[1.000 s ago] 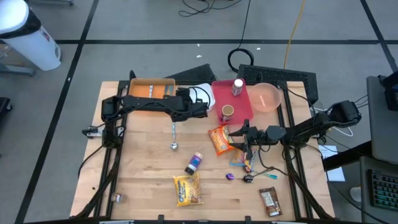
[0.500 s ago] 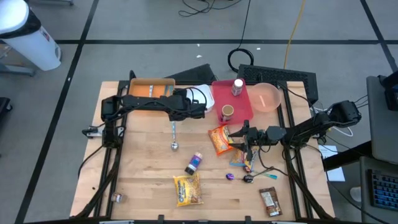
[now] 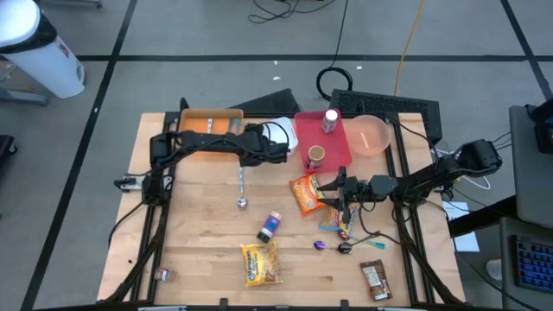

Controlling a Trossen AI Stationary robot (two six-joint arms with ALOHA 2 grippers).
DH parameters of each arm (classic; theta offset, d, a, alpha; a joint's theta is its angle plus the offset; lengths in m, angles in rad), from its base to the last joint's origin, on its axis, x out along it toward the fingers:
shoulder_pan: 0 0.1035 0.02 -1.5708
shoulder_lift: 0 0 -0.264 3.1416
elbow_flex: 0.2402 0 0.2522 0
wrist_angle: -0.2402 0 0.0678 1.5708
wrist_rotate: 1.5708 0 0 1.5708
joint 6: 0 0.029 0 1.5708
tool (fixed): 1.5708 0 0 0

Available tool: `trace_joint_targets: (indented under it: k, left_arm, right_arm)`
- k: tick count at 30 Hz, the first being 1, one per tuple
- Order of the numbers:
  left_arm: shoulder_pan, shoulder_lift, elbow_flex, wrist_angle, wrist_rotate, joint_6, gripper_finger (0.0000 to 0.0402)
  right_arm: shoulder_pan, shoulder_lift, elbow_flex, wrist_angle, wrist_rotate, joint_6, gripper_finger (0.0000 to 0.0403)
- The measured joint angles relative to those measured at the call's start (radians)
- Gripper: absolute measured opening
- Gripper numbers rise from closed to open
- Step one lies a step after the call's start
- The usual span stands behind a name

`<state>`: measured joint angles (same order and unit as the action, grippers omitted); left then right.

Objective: Pick & Place Food Item
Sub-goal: Put the green noodle pack into the white bin

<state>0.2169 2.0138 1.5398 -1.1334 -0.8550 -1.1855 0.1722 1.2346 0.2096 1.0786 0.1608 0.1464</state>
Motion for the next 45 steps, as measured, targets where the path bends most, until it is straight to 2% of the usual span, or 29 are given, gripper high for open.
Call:
trace_joint_targets:
  k: [5,15,23,33,40,45]
  left_arm:
    - [0.013,-0.001,0.0,0.007,-0.017,0.032,0.0001]
    - [0.023,-0.001,0.003,0.036,0.02,0.059,0.0001]
    - [-0.026,-0.006,0.004,0.032,0.034,-0.015,0.0001]
    - [-0.046,-0.006,0.008,0.0,-0.004,-0.064,0.0001]
    - [-0.07,-0.006,0.117,-0.09,-0.067,-0.069,0.0001]
    - [-0.074,-0.008,0.171,-0.143,-0.069,-0.068,0.0001]
  right_arm:
    - [0.0,0.0,0.0,0.001,0.0,-0.001,0.0164]
    - [0.0,0.0,0.0,-0.014,0.0,-0.004,0.0164]
    - [0.0,0.0,0.0,-0.015,0.0,-0.009,0.0164]
    - [0.0,0.0,0.0,-0.015,0.0,-0.009,0.0164]
    - [0.0,0.0,0.0,-0.018,0.004,-0.013,0.0164]
    - [0.0,0.0,0.0,-0.018,0.004,-0.013,0.0164]
